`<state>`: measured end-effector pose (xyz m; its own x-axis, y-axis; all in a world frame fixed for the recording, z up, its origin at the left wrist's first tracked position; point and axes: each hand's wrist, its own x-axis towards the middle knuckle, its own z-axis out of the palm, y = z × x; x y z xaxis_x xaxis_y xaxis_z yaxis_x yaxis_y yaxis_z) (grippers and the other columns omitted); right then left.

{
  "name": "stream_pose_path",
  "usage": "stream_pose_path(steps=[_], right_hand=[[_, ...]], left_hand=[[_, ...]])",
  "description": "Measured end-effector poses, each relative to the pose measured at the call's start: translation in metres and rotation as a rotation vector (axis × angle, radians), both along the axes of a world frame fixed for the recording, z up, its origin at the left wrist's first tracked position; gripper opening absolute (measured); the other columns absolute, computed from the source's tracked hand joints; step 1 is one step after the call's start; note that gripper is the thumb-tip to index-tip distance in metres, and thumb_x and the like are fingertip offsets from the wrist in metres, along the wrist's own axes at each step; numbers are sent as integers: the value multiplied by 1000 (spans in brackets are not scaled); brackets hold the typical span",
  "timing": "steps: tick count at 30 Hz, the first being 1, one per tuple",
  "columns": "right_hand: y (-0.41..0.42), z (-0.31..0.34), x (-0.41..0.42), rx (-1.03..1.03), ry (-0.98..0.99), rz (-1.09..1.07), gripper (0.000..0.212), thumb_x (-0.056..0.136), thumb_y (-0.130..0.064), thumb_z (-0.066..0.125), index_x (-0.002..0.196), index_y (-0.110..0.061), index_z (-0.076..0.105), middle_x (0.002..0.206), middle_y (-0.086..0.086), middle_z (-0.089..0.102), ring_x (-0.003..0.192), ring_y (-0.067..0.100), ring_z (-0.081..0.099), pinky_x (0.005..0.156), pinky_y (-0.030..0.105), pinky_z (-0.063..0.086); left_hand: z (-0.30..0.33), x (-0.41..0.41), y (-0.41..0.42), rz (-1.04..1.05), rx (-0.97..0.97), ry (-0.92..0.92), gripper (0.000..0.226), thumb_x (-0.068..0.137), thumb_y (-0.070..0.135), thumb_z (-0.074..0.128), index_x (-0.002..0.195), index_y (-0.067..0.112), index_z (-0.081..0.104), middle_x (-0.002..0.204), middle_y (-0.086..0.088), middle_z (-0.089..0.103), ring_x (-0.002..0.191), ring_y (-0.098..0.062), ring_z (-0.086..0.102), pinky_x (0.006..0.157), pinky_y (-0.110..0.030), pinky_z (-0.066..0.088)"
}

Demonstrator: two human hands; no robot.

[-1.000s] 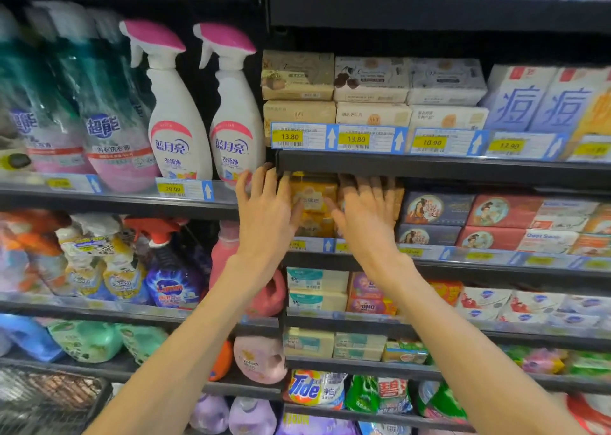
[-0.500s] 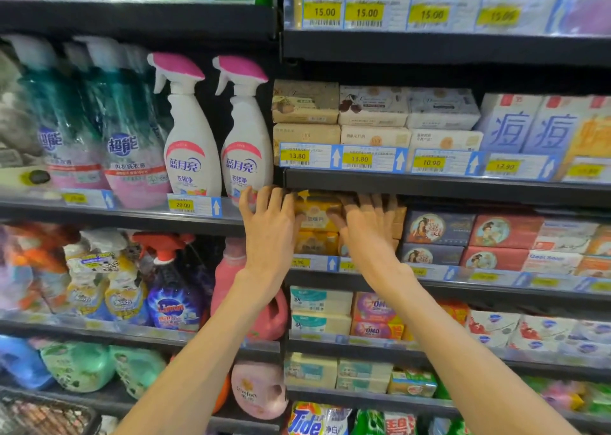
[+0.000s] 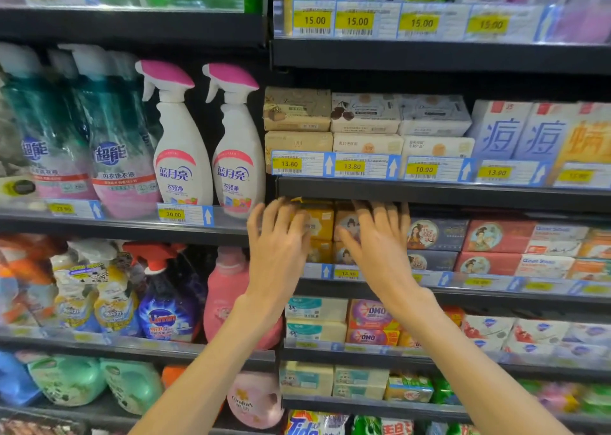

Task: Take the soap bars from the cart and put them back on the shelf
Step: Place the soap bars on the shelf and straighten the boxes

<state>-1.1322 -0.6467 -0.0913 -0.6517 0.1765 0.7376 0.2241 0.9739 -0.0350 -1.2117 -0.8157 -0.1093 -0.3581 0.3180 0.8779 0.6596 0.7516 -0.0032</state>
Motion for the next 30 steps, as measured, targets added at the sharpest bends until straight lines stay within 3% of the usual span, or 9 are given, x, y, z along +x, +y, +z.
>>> stream_pose_path(steps=[5, 10, 17, 24, 30], right_hand=[[30, -9, 20, 47, 40, -115, 49, 95, -42, 58, 129, -8, 58, 132, 15, 53, 131, 35, 44, 120, 60, 17], [51, -12, 26, 55, 60, -214, 50, 94, -42, 60, 127, -5, 58, 127, 18, 55, 128, 38, 45, 118, 62, 19], [64, -13, 19, 29, 61, -228, 46, 93, -43, 62, 124, -9, 63, 131, 20, 56, 130, 42, 42, 114, 66, 25], [68, -14, 18, 20, 97, -170, 46, 95, -46, 57, 129, -15, 61, 138, 15, 52, 136, 39, 39, 117, 63, 21], [70, -14, 19, 33, 108, -145, 47, 96, -45, 58, 131, -14, 59, 137, 16, 52, 136, 39, 39, 118, 62, 20]], left_hand=[[3, 18, 41, -136, -26, -20, 37, 98, 40, 56, 127, 17, 62, 127, -1, 62, 125, -26, 52, 110, -42, 34], [10, 7, 62, -94, -83, -112, 51, 91, 40, 64, 137, 17, 56, 140, -5, 57, 135, -31, 45, 114, -49, 29], [9, 3, 64, -44, -66, -76, 35, 90, 33, 70, 121, 17, 66, 130, -6, 65, 127, -32, 51, 109, -53, 32], [13, 0, 68, 15, -96, -118, 34, 87, 35, 74, 118, 20, 70, 127, -2, 67, 129, -30, 51, 111, -50, 23], [11, 1, 67, 16, -81, -120, 31, 89, 36, 70, 116, 20, 70, 128, -3, 66, 128, -30, 50, 112, -49, 24]])
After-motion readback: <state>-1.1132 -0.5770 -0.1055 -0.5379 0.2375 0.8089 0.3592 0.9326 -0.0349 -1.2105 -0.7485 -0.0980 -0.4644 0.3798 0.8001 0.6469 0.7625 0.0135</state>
